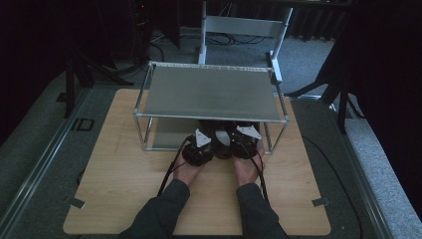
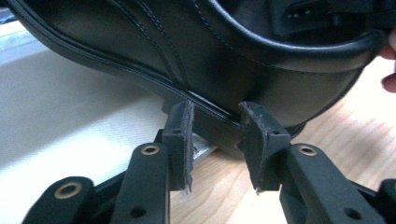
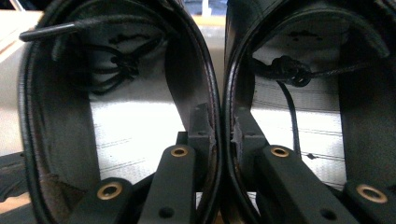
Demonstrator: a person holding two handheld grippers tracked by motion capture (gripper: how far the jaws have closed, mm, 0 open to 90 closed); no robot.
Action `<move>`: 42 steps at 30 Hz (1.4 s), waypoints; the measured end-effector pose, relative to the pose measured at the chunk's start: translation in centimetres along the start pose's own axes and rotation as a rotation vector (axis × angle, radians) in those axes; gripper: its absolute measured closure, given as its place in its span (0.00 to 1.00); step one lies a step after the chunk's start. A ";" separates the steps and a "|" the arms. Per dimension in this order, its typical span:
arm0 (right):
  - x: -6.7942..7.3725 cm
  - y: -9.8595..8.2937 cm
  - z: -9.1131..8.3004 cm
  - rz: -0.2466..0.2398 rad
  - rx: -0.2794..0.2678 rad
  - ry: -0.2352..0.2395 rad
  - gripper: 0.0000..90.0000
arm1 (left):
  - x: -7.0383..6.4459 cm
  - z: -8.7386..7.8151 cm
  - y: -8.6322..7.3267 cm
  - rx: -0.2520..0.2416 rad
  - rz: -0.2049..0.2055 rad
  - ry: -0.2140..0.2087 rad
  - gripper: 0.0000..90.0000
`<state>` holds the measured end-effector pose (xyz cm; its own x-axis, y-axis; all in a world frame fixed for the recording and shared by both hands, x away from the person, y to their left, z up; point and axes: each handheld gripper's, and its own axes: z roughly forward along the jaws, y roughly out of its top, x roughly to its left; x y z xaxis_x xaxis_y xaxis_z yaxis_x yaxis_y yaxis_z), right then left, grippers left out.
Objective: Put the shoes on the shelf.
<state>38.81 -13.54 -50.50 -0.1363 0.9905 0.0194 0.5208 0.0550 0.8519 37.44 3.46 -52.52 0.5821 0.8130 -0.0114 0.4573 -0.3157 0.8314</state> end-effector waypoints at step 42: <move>0.0 0.5 2.3 0.004 -0.215 0.021 0.75 | 1.4 2.9 0.0 0.021 0.019 0.045 0.79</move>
<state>40.97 -13.26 -51.28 -0.1529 0.9877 0.0324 0.3301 0.0202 0.9437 40.18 3.18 -54.17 0.5605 0.8276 0.0294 0.4605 -0.3410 0.8196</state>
